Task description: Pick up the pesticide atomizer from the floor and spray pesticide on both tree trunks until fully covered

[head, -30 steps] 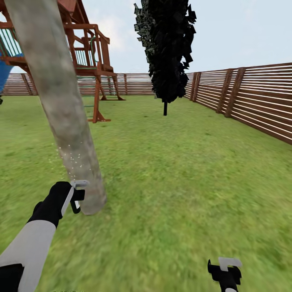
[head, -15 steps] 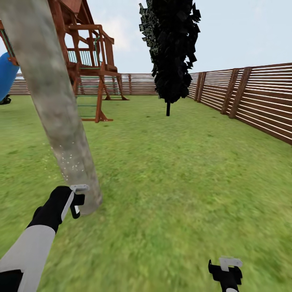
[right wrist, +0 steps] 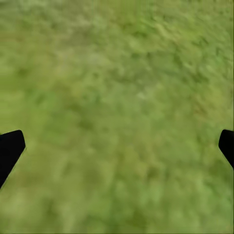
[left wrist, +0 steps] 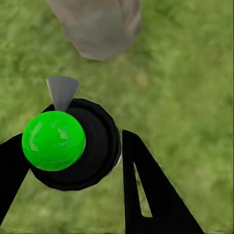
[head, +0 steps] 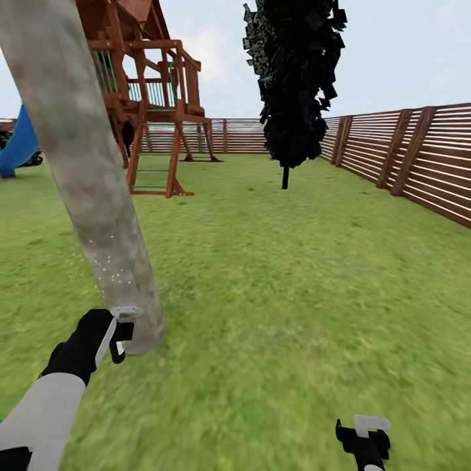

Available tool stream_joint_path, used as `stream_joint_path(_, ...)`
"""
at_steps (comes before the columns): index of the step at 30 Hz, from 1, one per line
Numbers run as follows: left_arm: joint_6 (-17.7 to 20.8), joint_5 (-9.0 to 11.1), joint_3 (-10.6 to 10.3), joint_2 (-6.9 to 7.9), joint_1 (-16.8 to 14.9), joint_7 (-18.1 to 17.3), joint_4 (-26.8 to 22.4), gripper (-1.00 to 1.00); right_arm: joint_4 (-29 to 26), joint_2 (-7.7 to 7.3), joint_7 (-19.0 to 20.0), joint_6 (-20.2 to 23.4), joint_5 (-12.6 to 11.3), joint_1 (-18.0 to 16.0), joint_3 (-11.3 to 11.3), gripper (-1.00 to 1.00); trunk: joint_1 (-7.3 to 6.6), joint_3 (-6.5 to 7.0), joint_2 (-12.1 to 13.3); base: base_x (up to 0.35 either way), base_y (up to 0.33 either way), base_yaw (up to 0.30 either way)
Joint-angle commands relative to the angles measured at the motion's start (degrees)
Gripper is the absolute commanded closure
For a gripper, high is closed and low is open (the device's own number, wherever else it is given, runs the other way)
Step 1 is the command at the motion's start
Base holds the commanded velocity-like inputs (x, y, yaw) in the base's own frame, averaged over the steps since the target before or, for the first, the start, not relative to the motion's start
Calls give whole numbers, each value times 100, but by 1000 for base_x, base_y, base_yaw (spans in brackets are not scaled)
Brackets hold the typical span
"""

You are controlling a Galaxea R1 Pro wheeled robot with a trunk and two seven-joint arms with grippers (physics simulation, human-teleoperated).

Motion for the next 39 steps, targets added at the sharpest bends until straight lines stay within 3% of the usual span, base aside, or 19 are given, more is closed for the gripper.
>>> stream_joint_path(1,-9,-25,27,27,51,-28,-7,100,11,0,-18,-24,60,-6,-41,-100,1,-4,-3,236,-186,276)
stream_joint_path(3,-267,-25,64,147,197,-29,19,100,11,0,-18,-24,61,-6,-41,-100,1,-4,-3,237,-185,276)
stream_joint_path(5,-360,-25,71,172,254,-28,40,100,11,0,-18,-24,60,-6,-41,-100,1,-4,-3,249,-176,276)
stream_joint_path(17,-399,-9,78,149,299,-28,134,100,11,0,-18,-24,60,-6,-41,-100,1,-4,-3,251,-169,90)
stream_joint_path(23,-400,-20,96,174,300,-22,149,100,11,0,-18,-24,61,-6,-41,-100,1,-4,-3,-3,-226,248)
stream_joint_path(28,-406,-25,274,217,300,-19,151,100,11,0,-18,-24,60,-6,-41,-100,1,-4,-3,-185,-16,276)
stream_joint_path(39,-427,-25,270,138,297,-19,65,100,11,0,-18,-24,60,-6,-41,-100,1,-4,-3,74,-178,100)
